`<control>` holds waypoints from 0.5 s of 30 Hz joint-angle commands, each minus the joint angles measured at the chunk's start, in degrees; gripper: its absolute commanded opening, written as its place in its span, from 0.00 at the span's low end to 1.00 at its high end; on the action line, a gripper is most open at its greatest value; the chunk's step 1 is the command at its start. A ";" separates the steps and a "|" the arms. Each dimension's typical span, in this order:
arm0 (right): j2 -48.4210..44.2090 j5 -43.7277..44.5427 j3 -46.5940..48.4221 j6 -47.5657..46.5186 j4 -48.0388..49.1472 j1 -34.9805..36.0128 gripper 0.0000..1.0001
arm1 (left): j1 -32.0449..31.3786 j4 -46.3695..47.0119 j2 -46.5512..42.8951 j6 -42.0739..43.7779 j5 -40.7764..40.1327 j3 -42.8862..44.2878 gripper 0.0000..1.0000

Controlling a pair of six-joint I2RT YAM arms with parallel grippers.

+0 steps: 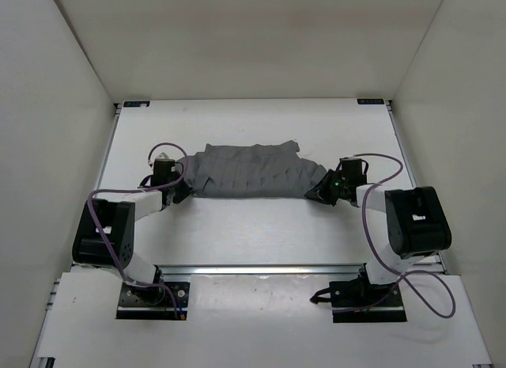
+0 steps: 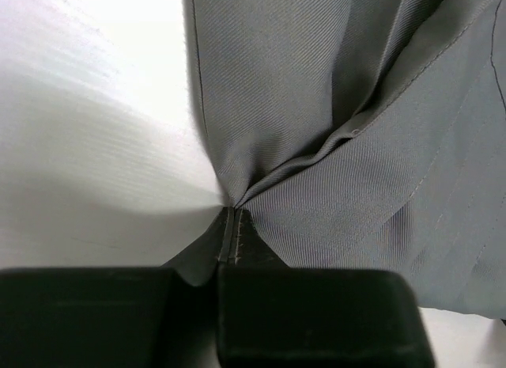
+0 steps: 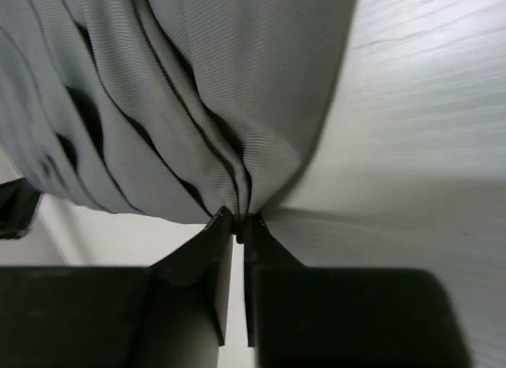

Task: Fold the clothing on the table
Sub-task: Fold the skirt

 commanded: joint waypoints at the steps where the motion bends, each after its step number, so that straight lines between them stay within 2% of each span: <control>1: 2.06 0.28 1.57 0.96 3.92 0.27 0.00 | -0.51 -0.80 1.92 1.43 0.34 1.10 0.00; 5: -2.42 2.12 1.56 -0.44 2.18 -3.76 0.00 | -2.70 -2.55 2.97 2.23 2.45 3.90 0.00; 8: -7.60 2.30 3.49 -3.50 -2.29 -7.71 0.00 | -9.80 -4.05 4.47 1.62 1.15 7.07 0.00; 12: -10.34 6.87 12.52 -11.14 -13.10 -8.44 0.00 | -16.23 0.76 6.48 -2.94 1.83 6.81 0.00; 15: -9.55 6.79 20.87 -17.21 -19.43 -6.86 0.00 | -17.91 2.18 8.59 -3.84 2.11 6.38 0.00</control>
